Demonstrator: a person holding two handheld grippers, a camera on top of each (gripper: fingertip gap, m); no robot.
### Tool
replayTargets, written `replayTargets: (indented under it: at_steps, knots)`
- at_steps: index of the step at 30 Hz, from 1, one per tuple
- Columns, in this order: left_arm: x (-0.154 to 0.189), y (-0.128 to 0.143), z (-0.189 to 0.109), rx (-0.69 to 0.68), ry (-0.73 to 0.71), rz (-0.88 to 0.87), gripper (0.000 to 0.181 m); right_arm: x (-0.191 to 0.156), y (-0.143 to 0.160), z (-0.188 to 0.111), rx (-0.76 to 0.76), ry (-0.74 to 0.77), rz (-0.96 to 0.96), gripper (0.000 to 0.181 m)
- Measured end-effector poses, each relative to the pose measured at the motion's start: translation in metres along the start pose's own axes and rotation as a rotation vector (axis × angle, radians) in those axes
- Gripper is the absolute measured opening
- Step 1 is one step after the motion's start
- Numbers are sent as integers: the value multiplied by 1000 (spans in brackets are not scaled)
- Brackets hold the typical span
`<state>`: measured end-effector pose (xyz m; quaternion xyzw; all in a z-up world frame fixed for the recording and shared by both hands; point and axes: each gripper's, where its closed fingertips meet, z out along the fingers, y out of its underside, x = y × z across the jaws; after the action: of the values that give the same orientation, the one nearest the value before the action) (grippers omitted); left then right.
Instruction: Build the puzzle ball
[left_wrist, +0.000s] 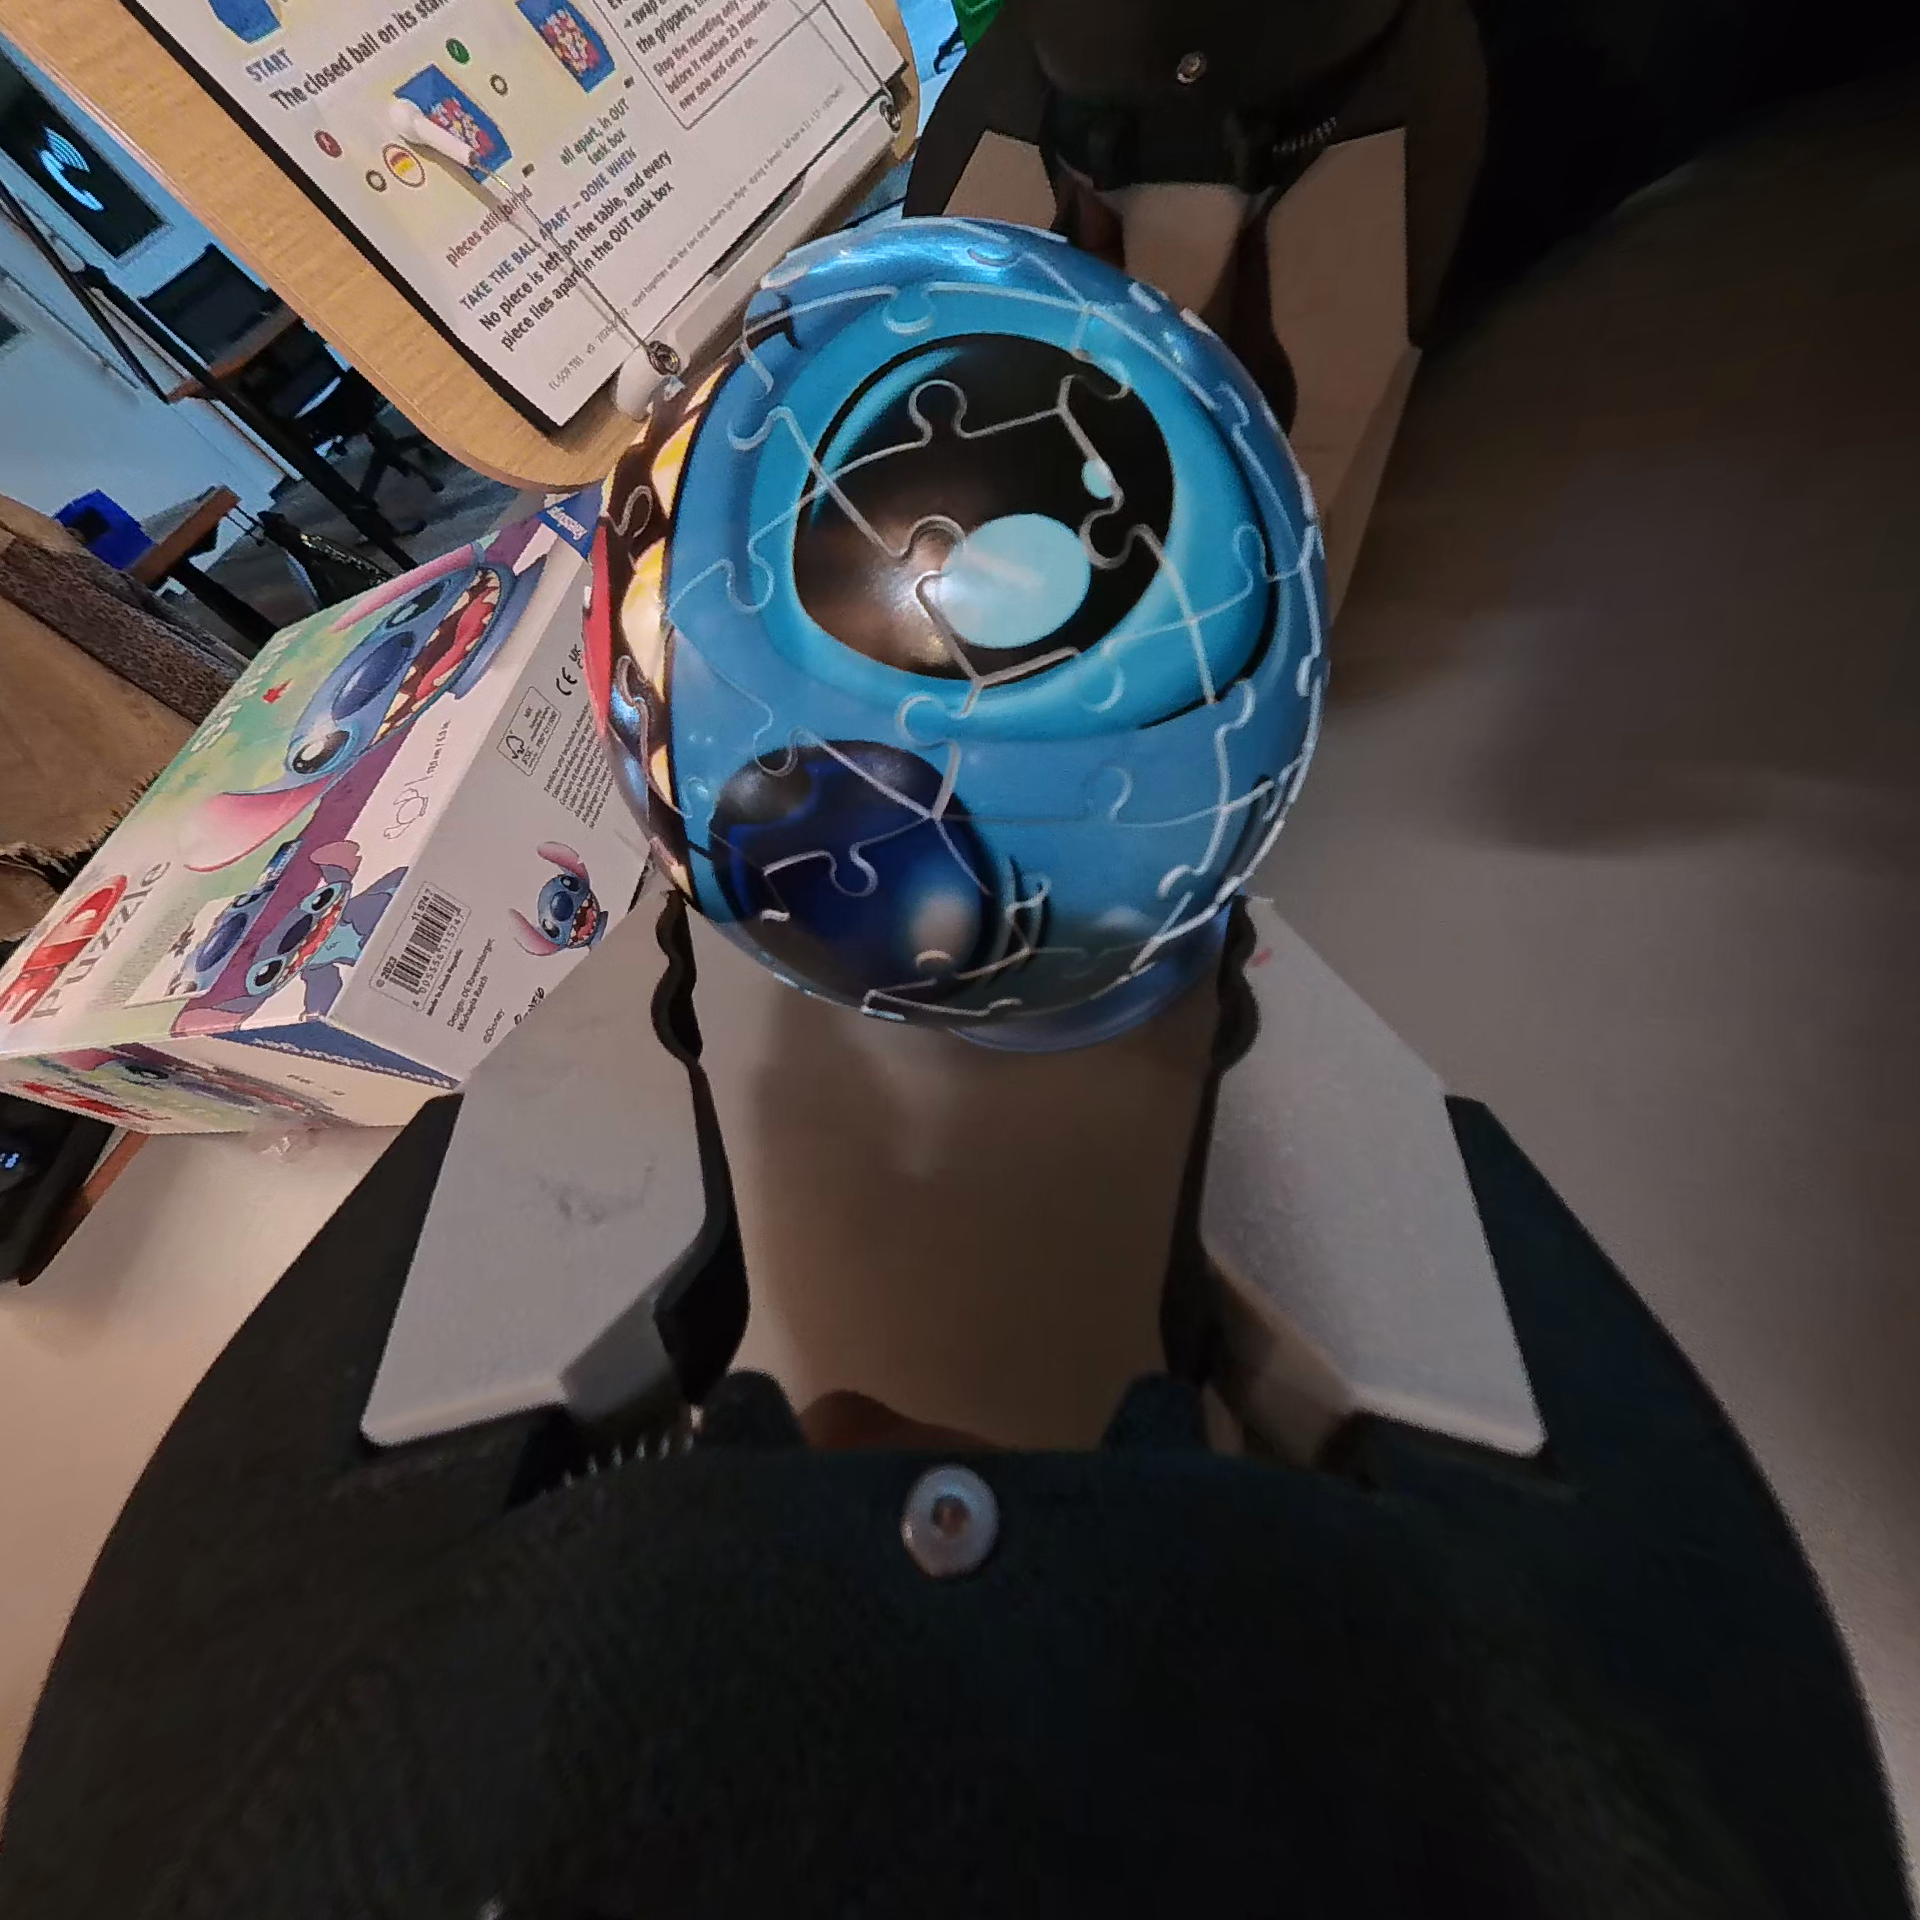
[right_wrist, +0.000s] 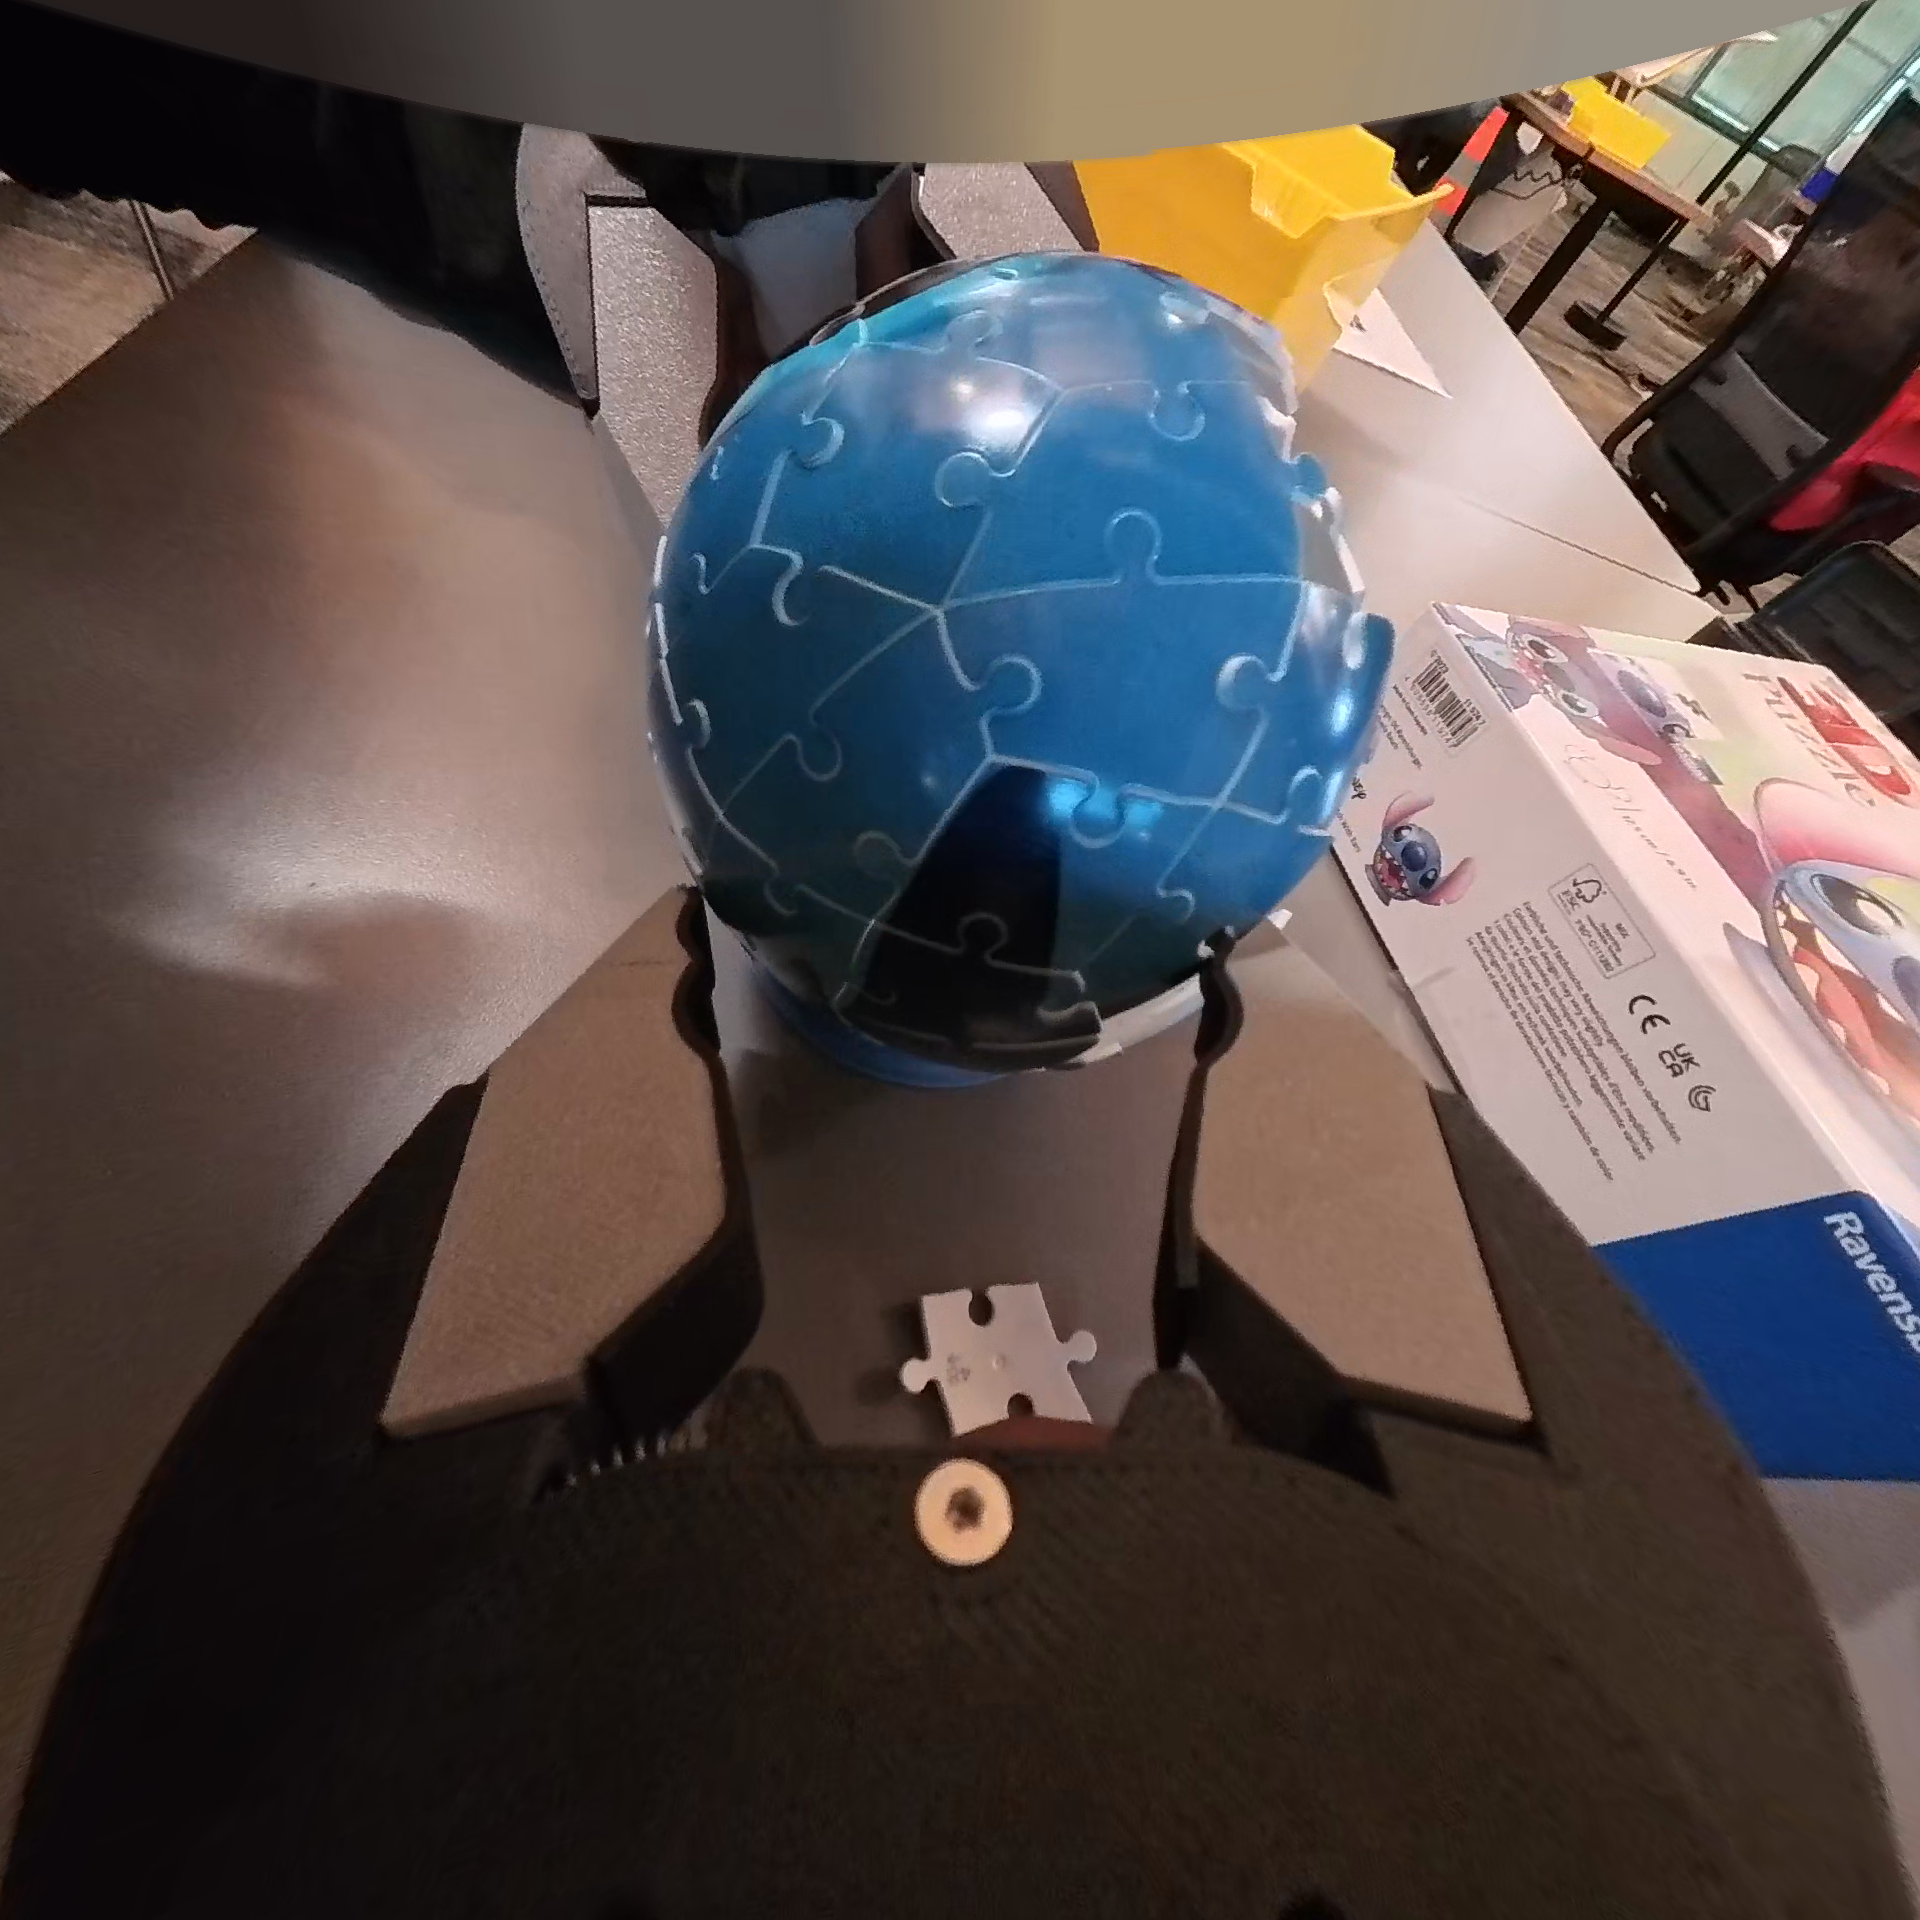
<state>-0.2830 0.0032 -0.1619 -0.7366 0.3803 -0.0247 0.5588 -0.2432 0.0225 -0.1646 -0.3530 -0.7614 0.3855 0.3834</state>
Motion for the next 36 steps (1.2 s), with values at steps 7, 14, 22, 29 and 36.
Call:
replayTargets:
  at_steps: [7, 14, 22, 29, 36]
  knots:
    - [0, 5, 1, -26, -2, 15, 97, 1, 2, -4, -2, 21, -37, 89]
    - [-1, 26, -4, -124, 71, -59, 98, 8, -10, -23, 43, 62, 5, 93]
    - [-3, 25, 6, -114, 217, -102, 100, -5, -30, -33, 60, 126, 87, 93]
    - [2, 7, 4, -83, 207, -97, 97, -8, -9, -19, -53, 154, 143, 99]
    - [5, -9, -11, -30, 140, -88, 104, -16, 2, -6, -106, 102, 184, 105]
